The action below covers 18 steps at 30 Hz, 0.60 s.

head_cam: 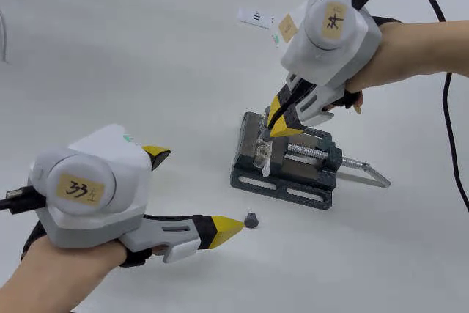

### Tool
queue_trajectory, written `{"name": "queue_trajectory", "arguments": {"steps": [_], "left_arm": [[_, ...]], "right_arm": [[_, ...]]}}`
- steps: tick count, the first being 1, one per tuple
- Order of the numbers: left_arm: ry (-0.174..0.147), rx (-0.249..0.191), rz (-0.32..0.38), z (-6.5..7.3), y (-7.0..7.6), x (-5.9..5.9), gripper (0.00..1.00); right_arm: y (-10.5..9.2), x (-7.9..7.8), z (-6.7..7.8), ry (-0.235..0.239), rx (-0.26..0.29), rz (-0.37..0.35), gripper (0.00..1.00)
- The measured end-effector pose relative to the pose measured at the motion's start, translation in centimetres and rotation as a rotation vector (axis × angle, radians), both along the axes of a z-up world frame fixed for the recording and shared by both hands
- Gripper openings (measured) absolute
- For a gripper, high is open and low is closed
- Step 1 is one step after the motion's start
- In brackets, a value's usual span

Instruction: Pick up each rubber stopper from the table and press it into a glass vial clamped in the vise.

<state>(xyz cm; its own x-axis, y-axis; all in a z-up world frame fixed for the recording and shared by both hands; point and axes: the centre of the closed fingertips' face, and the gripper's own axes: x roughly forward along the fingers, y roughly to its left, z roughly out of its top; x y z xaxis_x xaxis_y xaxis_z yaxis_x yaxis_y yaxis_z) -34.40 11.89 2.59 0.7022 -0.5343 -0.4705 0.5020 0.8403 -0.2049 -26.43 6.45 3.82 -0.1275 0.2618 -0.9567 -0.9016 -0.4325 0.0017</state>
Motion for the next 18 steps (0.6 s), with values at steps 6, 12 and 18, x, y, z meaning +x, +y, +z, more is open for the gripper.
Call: {"name": "queue_trajectory", "arguments": {"steps": [6,12,18], "left_arm": [[0.004,-0.004,0.001,0.01,-0.1,-0.12,0.85],[0.009,-0.008,0.003,-0.25,-0.02,-0.21,0.85],[0.015,-0.016,0.013,-0.56,0.11,-0.15,0.85]], "right_arm": [[0.04,0.09,-0.2,0.0,-0.002,-0.006,0.0],[0.21,-0.03,-0.24,0.001,-0.023,-0.009,0.0],[0.14,-0.06,-0.31,-0.005,-0.033,-0.022,0.0]]}}
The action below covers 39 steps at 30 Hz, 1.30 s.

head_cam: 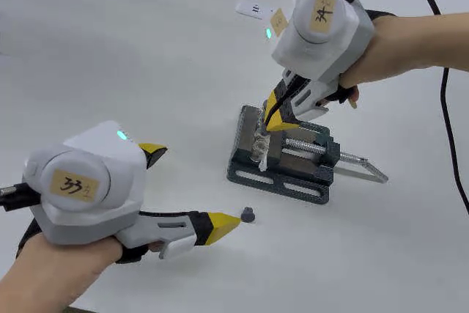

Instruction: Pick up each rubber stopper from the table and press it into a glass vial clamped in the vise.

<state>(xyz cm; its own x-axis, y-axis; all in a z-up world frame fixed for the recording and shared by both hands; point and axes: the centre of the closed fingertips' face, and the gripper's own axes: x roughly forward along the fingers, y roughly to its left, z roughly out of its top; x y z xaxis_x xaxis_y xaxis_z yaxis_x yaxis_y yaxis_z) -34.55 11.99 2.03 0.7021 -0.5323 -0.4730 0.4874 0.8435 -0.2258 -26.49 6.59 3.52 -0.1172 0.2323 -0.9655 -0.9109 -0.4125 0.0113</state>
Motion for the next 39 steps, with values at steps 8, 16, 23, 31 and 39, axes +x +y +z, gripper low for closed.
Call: {"name": "queue_trajectory", "arguments": {"steps": [8,16,23,31,39], "left_arm": [[0.011,-0.014,0.019,-0.5,0.5,0.2,0.84],[0.01,-0.021,0.035,-0.4,0.9,0.7,0.84],[0.0,-0.022,0.041,-0.1,1.0,1.0,0.84],[0.001,-0.026,0.046,-0.1,0.9,1.0,0.84],[-0.005,-0.028,0.044,0.1,0.9,1.3,0.84]], "right_arm": [[0.2,0.0,-0.1,0.045,0.0,-0.055,0.0],[-0.3,-0.1,-0.3,0.038,-0.058,-0.039,0.0],[-0.1,-0.2,-0.4,0.069,-0.08,-0.042,0.0],[-0.2,-0.5,-0.4,0.087,-0.102,-0.047,0.0],[0.2,-0.6,-0.6,0.03,-0.184,0.024,0.0]]}}
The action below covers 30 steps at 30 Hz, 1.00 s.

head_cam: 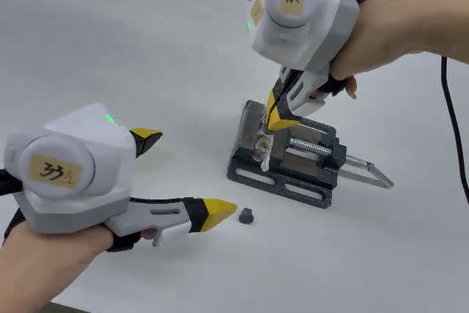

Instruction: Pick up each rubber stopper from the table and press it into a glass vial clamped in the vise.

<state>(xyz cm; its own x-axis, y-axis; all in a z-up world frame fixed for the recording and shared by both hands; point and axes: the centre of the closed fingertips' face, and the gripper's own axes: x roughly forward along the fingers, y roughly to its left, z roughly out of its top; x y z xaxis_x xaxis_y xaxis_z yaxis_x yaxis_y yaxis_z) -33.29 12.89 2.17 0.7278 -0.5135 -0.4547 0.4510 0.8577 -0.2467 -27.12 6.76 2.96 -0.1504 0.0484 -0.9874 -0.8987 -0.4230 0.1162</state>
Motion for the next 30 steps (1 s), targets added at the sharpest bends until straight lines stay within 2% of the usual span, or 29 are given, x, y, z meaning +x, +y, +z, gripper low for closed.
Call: {"name": "queue_trajectory", "arguments": {"steps": [3,4,6,8,9,10,15,17,18,20,21,22,23,30], "left_arm": [[-0.005,-0.003,0.003,0.1,0.0,0.1,0.84],[-0.003,-0.003,0.002,0.2,-0.1,0.1,0.84],[-0.005,-0.003,0.0,0.2,-0.2,0.1,0.84],[-0.004,-0.004,-0.004,0.2,-0.4,0.1,0.84],[-0.006,-0.003,-0.005,0.3,-0.5,0.1,0.84],[-0.007,-0.004,-0.006,0.3,-0.5,0.1,0.84],[-0.013,0.0,-0.003,0.6,-0.3,0.1,0.84],[-0.013,0.005,-0.002,0.6,-0.2,0.1,0.84],[-0.017,0.007,0.0,0.6,-0.1,0.1,0.84],[-0.015,0.006,0.001,0.6,0.0,0.1,0.84],[-0.019,0.009,0.001,0.7,-0.1,0.1,0.84],[-0.019,0.01,0.0,0.8,-0.1,0.1,0.84],[-0.023,0.009,0.0,0.9,-0.2,0.1,0.84],[-0.031,0.007,-0.003,1.5,-0.7,0.0,0.84]], "right_arm": [[0.0,0.3,0.0,0.001,-0.006,-0.026,0.0],[-0.1,0.3,0.0,0.001,-0.002,-0.016,0.0],[-0.1,0.3,0.0,0.011,0.004,-0.047,0.0],[-0.2,0.4,-0.1,0.025,0.018,-0.084,0.0],[-0.3,0.4,0.0,0.025,0.027,-0.072,0.0],[-0.2,0.4,0.0,0.037,0.041,-0.106,0.0],[-0.3,0.4,0.0,0.064,0.085,-0.106,0.0],[-0.3,0.1,0.0,0.046,0.085,-0.09,0.0],[-0.3,0.3,0.0,0.016,0.071,-0.044,0.0],[-0.2,0.1,0.0,-0.024,0.04,-0.002,0.0],[-0.3,-0.1,0.0,-0.042,0.021,-0.015,0.0],[-0.3,-0.1,0.1,-0.063,0.015,0.037,0.0],[-0.2,-0.1,-0.2,-0.059,0.015,0.011,0.0],[-0.3,0.3,0.0,-0.059,0.037,-0.013,0.0]]}}
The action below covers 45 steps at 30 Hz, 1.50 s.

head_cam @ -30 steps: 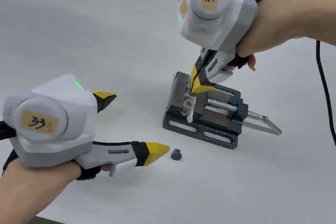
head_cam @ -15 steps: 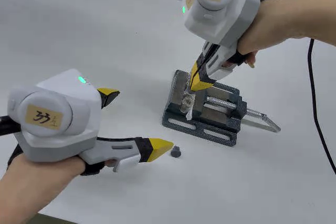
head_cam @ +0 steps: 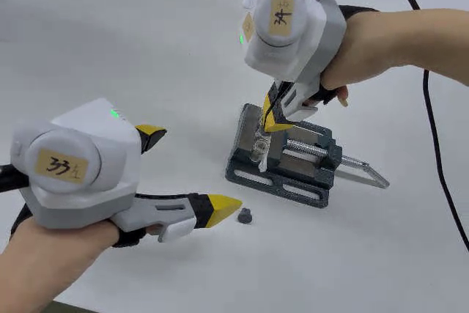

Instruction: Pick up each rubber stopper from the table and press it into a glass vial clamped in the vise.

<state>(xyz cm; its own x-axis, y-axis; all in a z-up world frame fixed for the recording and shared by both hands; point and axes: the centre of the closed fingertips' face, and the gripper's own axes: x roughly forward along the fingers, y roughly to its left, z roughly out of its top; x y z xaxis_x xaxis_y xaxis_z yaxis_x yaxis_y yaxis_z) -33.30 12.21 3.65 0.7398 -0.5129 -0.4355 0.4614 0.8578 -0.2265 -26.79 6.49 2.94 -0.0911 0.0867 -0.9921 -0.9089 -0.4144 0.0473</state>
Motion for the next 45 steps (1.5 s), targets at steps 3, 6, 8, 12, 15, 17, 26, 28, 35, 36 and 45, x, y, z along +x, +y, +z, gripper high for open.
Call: {"name": "queue_trajectory", "arguments": {"steps": [3,6,8,12,15,17,26,28,35,36,45], "left_arm": [[-0.006,0.002,-0.006,0.3,-0.2,0.0,0.84],[-0.011,0.002,0.004,0.6,-0.2,0.1,0.84],[-0.011,0.0,0.007,0.6,-0.1,0.2,0.84],[-0.029,0.006,0.0,1.4,-0.1,0.3,0.84],[-0.033,0.015,-0.009,1.7,-0.1,0.4,0.84],[-0.038,0.017,-0.011,2.0,-0.1,0.4,0.84],[-0.049,0.036,-0.027,2.6,-0.1,0.2,0.84],[-0.052,0.036,-0.028,2.8,-0.2,0.2,0.84],[-0.053,0.041,-0.036,2.9,-0.3,-0.1,0.84],[-0.052,0.041,-0.037,2.9,-0.3,-0.1,0.84],[-0.054,0.049,-0.042,2.8,0.1,-0.2,0.84]], "right_arm": [[-0.1,0.1,0.0,-0.006,0.001,0.007,0.0],[-0.2,0.1,0.1,0.01,0.0,0.005,0.0],[-0.3,0.1,0.1,0.019,0.003,-0.014,0.0],[-0.2,0.1,0.2,0.005,0.068,-0.033,0.0],[-0.3,0.3,0.3,0.019,0.107,-0.035,0.0],[-0.5,-0.1,0.4,0.017,0.112,-0.047,0.0],[-0.3,0.3,0.3,-0.036,0.138,-0.003,0.0],[-0.2,0.4,0.3,-0.04,0.148,-0.002,0.0],[-0.2,0.5,0.3,-0.013,0.18,-0.067,0.0],[-0.2,0.6,0.3,-0.02,0.189,-0.067,0.0],[-0.6,0.1,1.3,-0.017,0.269,-0.132,0.2]]}}
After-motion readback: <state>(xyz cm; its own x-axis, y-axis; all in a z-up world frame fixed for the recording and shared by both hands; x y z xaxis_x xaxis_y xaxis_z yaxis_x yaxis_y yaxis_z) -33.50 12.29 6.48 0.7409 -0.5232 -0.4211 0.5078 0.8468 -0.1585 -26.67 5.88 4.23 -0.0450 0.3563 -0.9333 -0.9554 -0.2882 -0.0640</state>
